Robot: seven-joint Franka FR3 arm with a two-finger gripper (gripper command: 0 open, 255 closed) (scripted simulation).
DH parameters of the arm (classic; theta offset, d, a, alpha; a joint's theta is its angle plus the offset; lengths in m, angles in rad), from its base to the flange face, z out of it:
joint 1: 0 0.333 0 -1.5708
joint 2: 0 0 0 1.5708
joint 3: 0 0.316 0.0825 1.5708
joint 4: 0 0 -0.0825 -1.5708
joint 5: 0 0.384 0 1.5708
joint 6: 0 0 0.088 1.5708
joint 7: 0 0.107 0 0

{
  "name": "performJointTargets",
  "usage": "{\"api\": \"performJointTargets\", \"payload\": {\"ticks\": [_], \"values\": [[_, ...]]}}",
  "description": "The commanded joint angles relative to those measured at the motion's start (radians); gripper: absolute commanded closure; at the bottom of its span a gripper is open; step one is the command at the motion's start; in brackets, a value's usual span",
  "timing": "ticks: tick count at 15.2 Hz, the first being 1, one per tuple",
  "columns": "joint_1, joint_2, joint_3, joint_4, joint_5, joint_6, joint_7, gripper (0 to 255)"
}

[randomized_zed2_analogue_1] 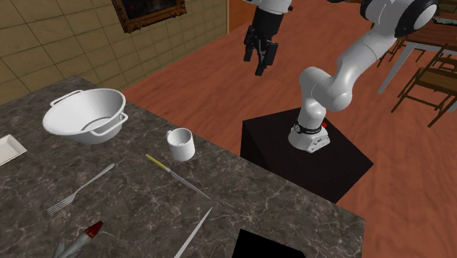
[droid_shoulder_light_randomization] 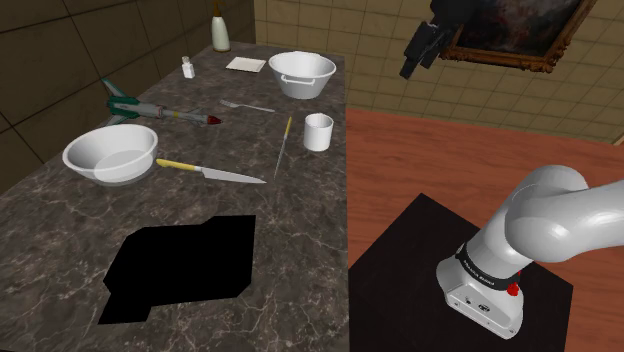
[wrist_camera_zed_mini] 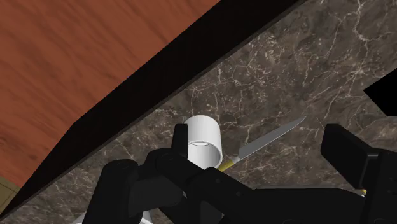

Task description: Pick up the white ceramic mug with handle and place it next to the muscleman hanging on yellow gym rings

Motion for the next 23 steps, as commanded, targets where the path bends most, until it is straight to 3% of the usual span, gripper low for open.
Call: {"api": "performJointTargets", "payload": {"ticks": [1, 12, 23], "values": [[0.000, 0.000, 0.000, 0.000, 0.000, 0.000, 0.000, 0], [-0.021, 0.319, 0.033, -0.019, -0.003, 0.317, 0.069, 0], [-0.042, 0.716, 0.056, 0.123, -0.043, 0.547, 0.152, 0]]}}
